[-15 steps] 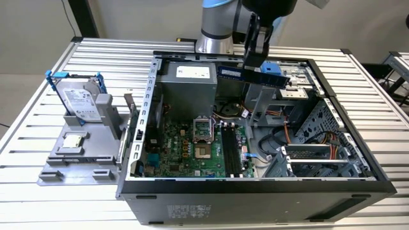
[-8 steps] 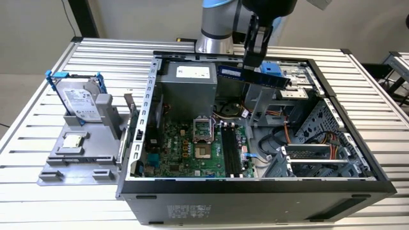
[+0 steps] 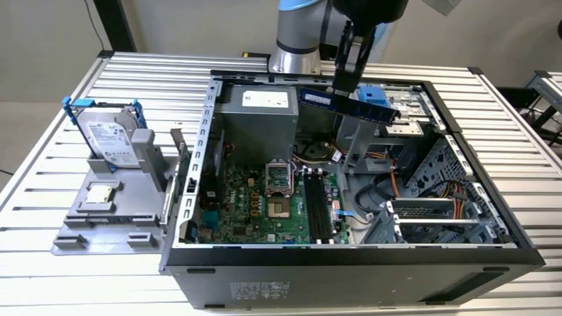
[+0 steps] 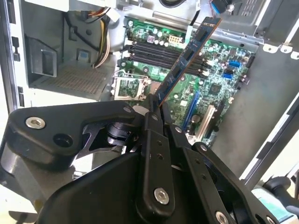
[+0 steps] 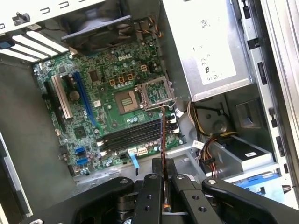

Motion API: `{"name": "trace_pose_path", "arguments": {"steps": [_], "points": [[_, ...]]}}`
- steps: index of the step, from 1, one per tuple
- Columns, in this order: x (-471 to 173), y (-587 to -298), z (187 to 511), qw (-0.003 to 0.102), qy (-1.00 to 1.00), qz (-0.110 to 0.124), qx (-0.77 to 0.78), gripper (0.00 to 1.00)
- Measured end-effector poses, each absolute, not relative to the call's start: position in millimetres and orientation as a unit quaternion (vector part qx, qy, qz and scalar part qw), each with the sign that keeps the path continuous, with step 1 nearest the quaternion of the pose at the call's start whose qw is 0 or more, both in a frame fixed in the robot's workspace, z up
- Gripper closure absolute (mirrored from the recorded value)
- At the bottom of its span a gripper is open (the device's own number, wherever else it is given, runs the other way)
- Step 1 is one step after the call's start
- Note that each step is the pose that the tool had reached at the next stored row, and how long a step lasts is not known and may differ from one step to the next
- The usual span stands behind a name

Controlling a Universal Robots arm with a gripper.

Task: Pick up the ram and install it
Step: 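Insert the ram into the slot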

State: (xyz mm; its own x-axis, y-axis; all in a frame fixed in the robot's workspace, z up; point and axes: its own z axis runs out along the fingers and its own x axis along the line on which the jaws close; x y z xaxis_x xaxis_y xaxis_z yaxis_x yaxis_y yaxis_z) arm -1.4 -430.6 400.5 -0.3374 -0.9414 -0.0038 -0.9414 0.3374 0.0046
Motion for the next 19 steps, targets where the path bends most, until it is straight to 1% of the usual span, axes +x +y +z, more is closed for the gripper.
{"name": "trace_pose_path", "arguments": {"steps": [19], "points": [[-1.4,-430.6,400.5,0.001,0.863,0.003,-0.504,1.00]]}}
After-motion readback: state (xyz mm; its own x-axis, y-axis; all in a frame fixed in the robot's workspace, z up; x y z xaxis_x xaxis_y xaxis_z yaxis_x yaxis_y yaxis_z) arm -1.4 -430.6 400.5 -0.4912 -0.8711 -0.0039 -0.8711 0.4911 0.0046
